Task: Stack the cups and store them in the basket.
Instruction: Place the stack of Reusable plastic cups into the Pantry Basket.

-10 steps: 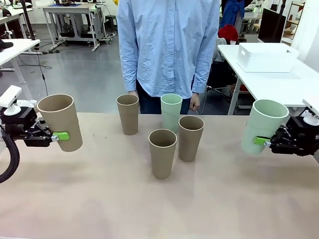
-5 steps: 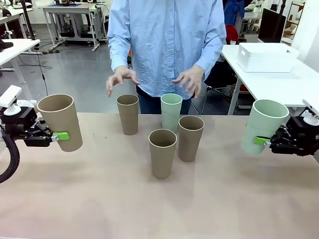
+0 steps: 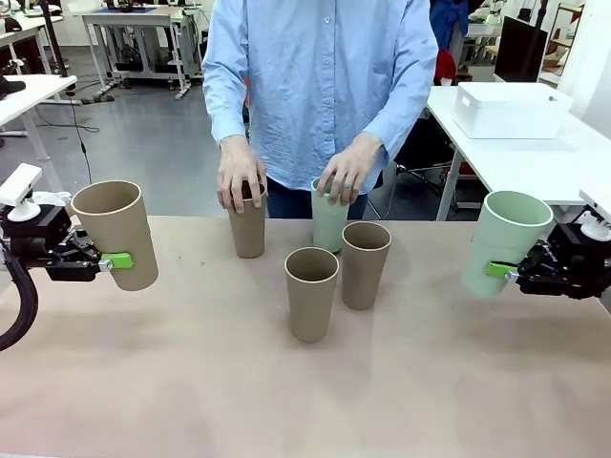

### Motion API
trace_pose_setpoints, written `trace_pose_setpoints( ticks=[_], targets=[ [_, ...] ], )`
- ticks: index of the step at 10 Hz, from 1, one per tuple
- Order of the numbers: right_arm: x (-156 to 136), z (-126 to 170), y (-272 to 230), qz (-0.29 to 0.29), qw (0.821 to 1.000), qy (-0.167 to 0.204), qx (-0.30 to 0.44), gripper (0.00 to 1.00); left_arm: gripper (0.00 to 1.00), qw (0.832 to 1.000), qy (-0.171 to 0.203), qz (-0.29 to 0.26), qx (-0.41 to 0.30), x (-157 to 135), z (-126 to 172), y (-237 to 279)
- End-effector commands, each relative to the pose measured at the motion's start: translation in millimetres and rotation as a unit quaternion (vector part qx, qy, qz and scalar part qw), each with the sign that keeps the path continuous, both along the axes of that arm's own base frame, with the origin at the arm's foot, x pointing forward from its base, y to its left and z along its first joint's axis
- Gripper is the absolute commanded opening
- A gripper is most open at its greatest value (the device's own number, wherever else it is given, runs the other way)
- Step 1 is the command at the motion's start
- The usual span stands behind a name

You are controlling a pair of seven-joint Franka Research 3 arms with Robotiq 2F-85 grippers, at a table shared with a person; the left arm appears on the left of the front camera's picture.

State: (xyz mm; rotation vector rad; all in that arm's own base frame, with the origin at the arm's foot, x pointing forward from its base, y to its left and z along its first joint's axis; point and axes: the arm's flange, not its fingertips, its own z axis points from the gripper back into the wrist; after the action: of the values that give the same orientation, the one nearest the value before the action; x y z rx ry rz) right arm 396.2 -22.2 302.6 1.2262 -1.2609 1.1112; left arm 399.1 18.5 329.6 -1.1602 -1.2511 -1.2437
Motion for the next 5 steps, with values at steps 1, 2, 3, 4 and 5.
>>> trace_pose_setpoints(
  ticks=[1,2,3,4,5],
  targets=[
    [1.9,3.3,-1.2,-0.003,1.0,-0.005,0.003,0.84,0.85,1.0,-0.002,-0.005,-0.003,0.1,3.5,-0.5],
    [1.9,3.3,-1.2,-0.003,1.0,-0.005,0.003,0.84,0.85,1.0,-0.002,-0.005,-0.003,0.1,3.5,-0.5],
    [1.9,3.3,-1.2,-0.003,1.0,-0.005,0.003,0.84,0.85,1.0,-0.002,-0.005,-0.003,0.1,3.5,-0.5],
    [1.9,3.3,-1.2,-0.003,1.0,-0.005,0.003,0.84,0.85,1.0,-0.002,-0.005,-0.003,0.1,3.5,-0.5],
    [1.9,3.3,-1.2,-0.003,1.0,-0.005,0.003,0.84,0.85,1.0,-0.002,-0.005,-0.003,0.1,3.5,-0.5]
  ],
)
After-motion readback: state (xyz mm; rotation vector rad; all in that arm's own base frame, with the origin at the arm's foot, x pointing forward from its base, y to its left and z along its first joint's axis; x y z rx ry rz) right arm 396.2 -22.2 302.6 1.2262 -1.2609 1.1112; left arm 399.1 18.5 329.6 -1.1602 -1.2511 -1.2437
